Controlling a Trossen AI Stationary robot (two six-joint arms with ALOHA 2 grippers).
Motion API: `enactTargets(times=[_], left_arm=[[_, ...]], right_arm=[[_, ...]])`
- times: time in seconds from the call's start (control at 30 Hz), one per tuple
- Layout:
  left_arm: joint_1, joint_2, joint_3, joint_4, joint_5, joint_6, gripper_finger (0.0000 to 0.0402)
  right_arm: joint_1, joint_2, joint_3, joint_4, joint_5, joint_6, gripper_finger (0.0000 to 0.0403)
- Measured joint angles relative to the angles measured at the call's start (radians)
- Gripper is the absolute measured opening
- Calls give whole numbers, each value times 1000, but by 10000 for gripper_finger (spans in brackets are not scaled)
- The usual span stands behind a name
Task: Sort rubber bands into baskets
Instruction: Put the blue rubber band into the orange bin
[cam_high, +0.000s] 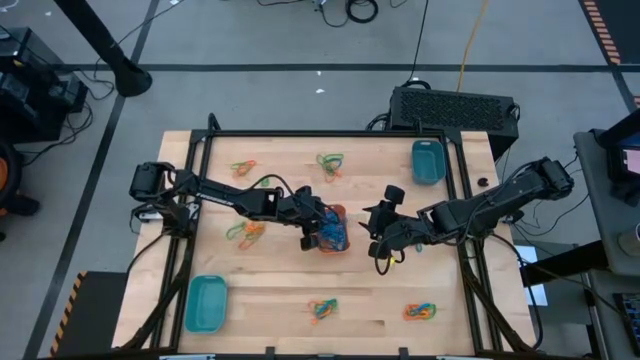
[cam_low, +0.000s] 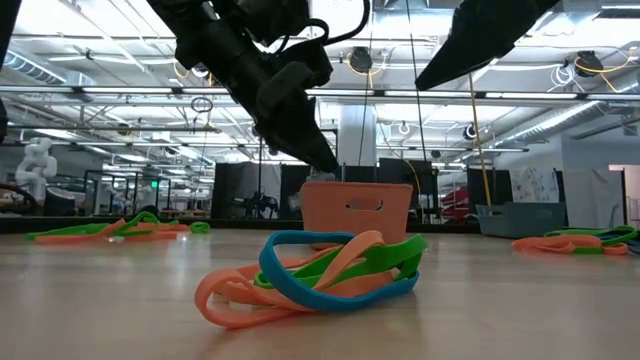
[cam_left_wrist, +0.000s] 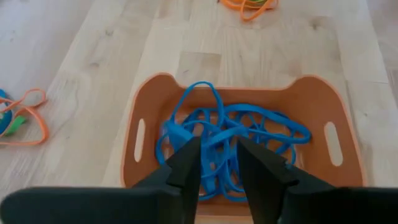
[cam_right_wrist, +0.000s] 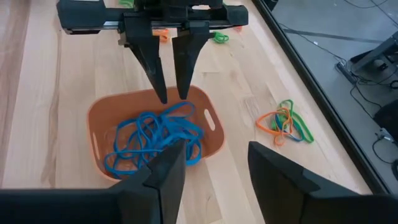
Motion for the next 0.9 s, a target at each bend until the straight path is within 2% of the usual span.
enactTargets(times=[0.23, 0.33, 0.5, 0.7, 0.9], left_arm=[[29, 0, 101, -186, 0, 28, 120], [63, 0, 168, -261, -43, 91, 120], [230, 13, 211, -303, -66, 175, 121], [457, 44, 210, -293, 125, 181, 121], [572, 92, 217, -258, 254, 157, 121]], right_arm=[[0, 0, 0, 0, 0, -6, 164], [-1, 0, 0, 0, 2, -19, 164], [-8, 0, 0, 0, 4, -18, 164], [-8, 0, 0, -8, 5, -43, 164], [-57, 1, -13, 2, 18, -58, 164]])
